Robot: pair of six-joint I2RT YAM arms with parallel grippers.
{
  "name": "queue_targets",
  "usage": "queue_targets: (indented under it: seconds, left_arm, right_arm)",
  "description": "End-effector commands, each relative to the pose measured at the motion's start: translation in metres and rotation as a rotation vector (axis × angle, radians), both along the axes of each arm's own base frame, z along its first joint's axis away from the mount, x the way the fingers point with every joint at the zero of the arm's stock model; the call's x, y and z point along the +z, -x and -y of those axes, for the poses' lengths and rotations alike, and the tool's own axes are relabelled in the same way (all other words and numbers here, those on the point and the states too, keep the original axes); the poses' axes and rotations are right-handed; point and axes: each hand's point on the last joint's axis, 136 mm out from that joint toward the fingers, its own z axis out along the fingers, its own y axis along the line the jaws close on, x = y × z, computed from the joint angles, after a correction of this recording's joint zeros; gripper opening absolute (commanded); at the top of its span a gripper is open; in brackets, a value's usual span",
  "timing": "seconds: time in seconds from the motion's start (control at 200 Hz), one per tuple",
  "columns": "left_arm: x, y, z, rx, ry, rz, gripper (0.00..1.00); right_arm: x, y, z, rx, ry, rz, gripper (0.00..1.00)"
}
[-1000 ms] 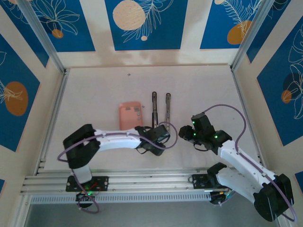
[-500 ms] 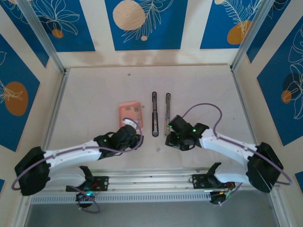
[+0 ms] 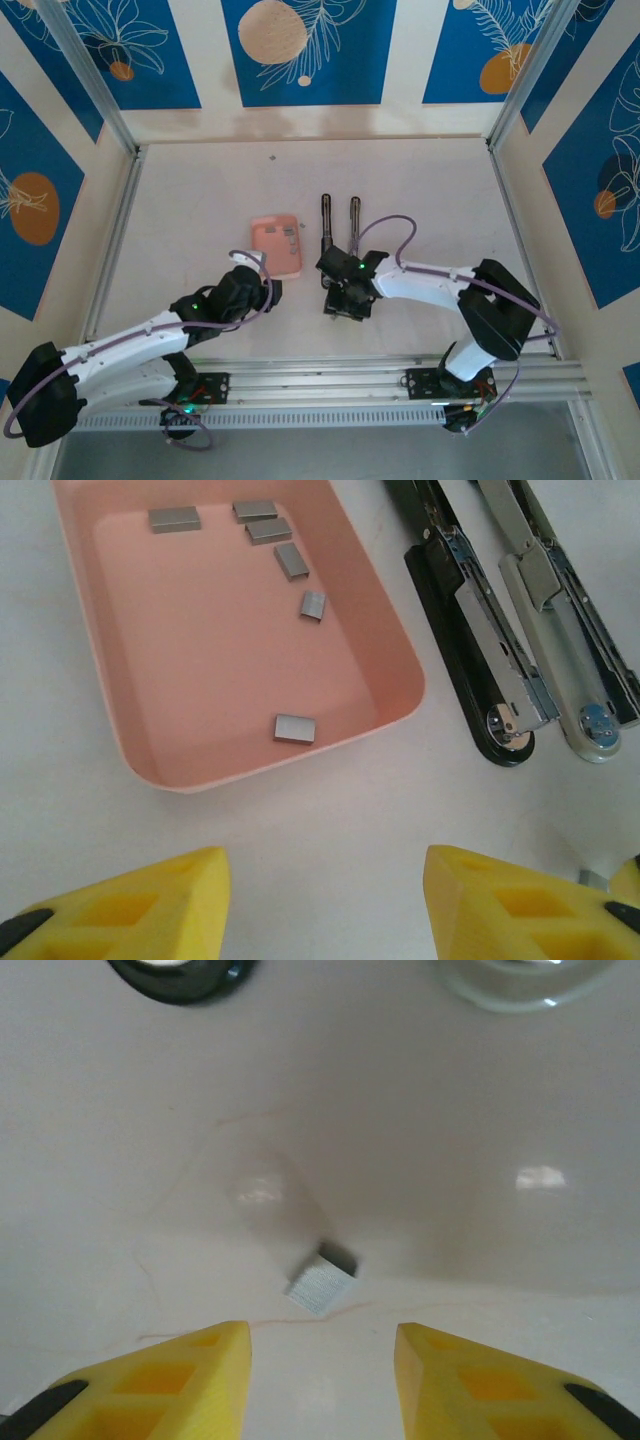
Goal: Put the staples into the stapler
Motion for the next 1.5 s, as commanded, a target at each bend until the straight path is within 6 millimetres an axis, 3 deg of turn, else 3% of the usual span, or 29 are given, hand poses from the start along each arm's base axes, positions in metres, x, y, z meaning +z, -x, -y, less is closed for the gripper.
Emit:
queue_targets:
  seconds: [0.0,0.455,0.675,1.005,1.496]
  left_arm:
    - [-0.003,0.001,-0.006,0.01,0.002,-0.01,0.54]
    - [-0.007,0.0,-0.021,0.039,-0.001,-0.021,0.54]
    - [-0.008,-0.001,-0.022,0.039,0.0,-0.021,0.55]
    - [-0.012,-0.001,-0.024,0.037,-0.006,-0.035,0.55]
    - [-0.013,-0.001,-0.027,0.045,-0.007,-0.04,0.54]
  right_arm:
    - [-0.005,0.007,0.001,0.024,0.054,-0.055,0.42]
    - [-0.015,-0.004,-0.009,0.074,0.107,-0.083,0.38]
    - [-0.011,-0.011,-0.018,0.102,0.099,-0.053,0.37]
    - [-0.009,-0.003,-0.007,0.113,0.178,-0.059,0.38]
    - [-0.018,-0.006,-0.006,0.143,0.224,-0.066,0.27]
